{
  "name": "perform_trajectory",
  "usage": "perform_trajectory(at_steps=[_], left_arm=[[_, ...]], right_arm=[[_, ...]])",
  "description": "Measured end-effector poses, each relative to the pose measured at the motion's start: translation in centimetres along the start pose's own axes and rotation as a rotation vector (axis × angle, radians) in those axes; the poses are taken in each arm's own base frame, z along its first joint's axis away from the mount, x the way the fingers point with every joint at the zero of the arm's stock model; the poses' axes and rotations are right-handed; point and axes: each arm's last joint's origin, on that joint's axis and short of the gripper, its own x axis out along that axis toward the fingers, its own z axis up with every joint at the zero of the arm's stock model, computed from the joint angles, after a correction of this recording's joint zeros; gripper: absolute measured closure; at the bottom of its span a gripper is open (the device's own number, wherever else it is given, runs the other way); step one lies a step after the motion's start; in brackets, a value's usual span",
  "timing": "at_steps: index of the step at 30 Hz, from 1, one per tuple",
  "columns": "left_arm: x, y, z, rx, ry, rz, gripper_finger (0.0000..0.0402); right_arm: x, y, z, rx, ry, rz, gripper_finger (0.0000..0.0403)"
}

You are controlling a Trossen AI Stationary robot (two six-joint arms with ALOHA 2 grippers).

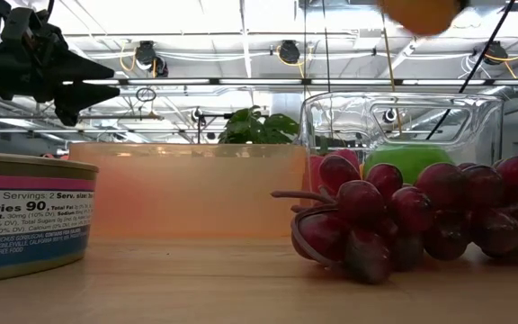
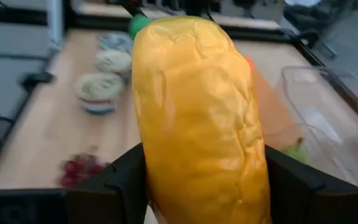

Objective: Pick & Place Food Item
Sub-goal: Put the yellow mango into the bottom transparent bin

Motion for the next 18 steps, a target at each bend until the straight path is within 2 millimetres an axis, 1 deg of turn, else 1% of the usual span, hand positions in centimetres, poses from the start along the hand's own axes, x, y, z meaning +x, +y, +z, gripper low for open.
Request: perform_trajectory(at_steps=[4,6,8,15,18], left_arm=[[0.0,0.0,0.0,0.000,0.000,0.000,0.0205],[0.0,0.0,0.0,0.000,-0.001,0.000,0.0210],[0.0,0.0,0.0,0.000,0.000,0.000,0.0215],[0.0,0.0,0.0,0.000,-0.001,0.000,0.0231],[0.0,0.0,0.0,0.000,0.000,0.000,0.0236]], right_arm=[[2.9,-2.3,-0.9,0.051,0.059,-0.011,0.0182],[4.2,-3.4,-1.8,0.086,0.071,-0.009,0.0179],[5.0,-4.3,-2.9,0.095,0.107,-0.004,0.0178],[6.0,-6.1,-4.1,0.108,0.188,0.110,0.0182],[6.2,-6.5,-4.5,0.139,0.215,0.114,0.0180]])
